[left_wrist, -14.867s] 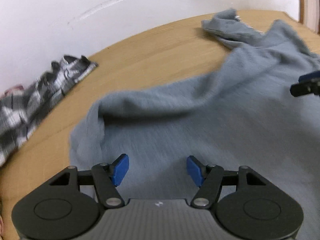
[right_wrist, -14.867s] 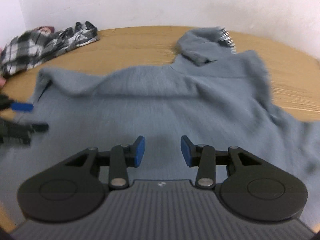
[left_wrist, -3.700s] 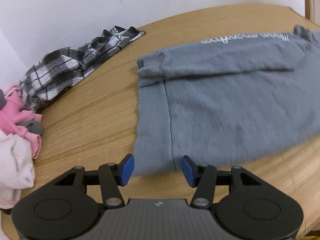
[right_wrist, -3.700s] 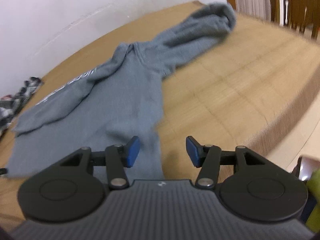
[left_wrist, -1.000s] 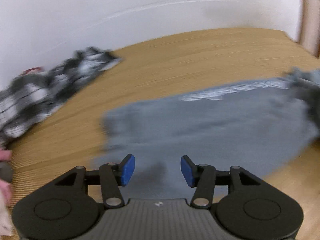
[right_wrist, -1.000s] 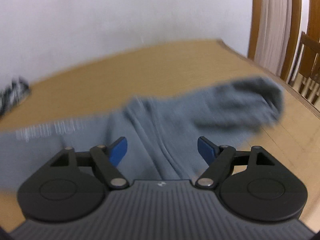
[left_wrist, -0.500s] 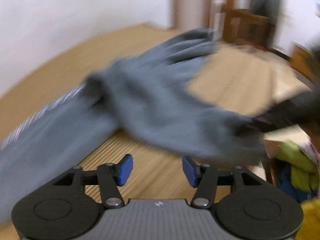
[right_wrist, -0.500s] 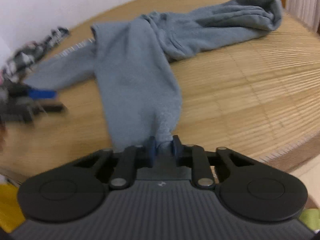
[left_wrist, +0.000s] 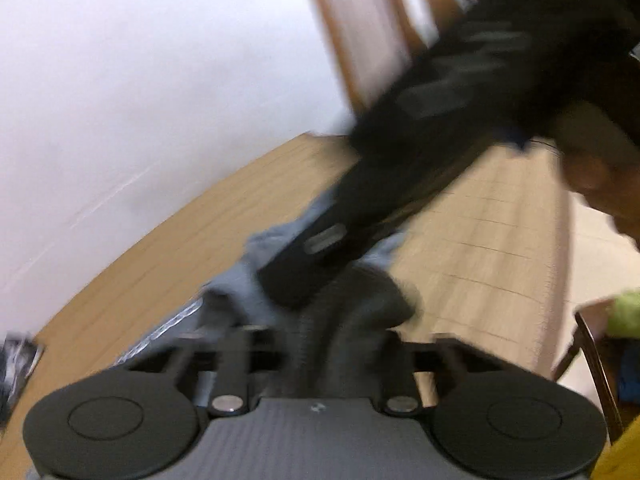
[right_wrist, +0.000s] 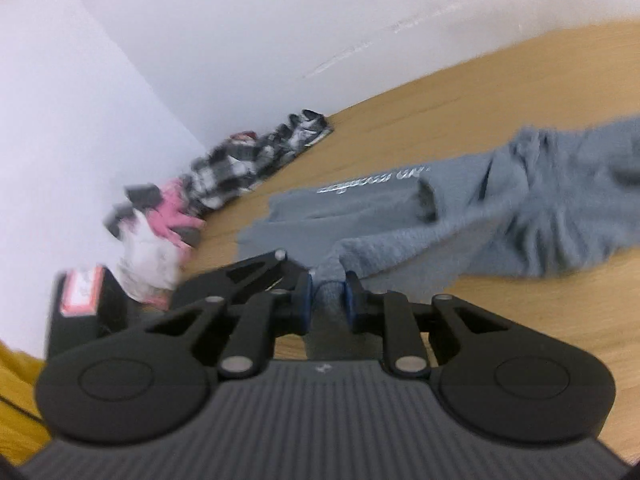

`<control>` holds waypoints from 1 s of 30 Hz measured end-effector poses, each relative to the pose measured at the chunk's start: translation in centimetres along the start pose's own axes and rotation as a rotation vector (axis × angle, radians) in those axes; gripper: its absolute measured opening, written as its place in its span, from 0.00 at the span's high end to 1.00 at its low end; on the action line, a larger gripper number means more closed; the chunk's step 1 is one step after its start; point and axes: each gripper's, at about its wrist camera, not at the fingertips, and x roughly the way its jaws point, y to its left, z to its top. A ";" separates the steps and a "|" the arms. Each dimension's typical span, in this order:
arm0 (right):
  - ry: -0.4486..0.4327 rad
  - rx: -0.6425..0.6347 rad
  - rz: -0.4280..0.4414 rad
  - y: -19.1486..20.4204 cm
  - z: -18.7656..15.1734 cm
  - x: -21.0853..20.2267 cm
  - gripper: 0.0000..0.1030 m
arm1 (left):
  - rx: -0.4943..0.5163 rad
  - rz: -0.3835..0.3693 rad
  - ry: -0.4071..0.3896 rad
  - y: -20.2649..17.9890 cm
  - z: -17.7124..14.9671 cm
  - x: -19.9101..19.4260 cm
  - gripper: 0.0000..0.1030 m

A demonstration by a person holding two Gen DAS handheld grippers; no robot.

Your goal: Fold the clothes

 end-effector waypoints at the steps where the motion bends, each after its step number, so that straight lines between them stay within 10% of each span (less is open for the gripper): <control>1: -0.022 0.003 0.001 0.0 0.2 -0.1 0.73 | -0.038 0.022 0.023 1.4 0.2 0.2 0.82; 7: -0.333 0.147 -0.101 -3.4 0.5 -3.5 0.29 | -0.079 0.214 0.003 11.7 4.6 -1.0 0.82; 18: -0.060 0.235 -0.078 -4.9 2.2 17.5 0.30 | 0.274 0.285 -0.131 19.2 13.1 -2.2 0.81; 24: -0.222 0.455 -0.245 -8.4 3.0 20.9 0.31 | 0.440 0.131 -0.156 17.5 7.1 -4.1 0.77; 30: -0.285 0.584 -0.191 -8.8 0.1 20.4 0.32 | 0.499 0.115 0.093 19.2 -4.8 0.5 0.77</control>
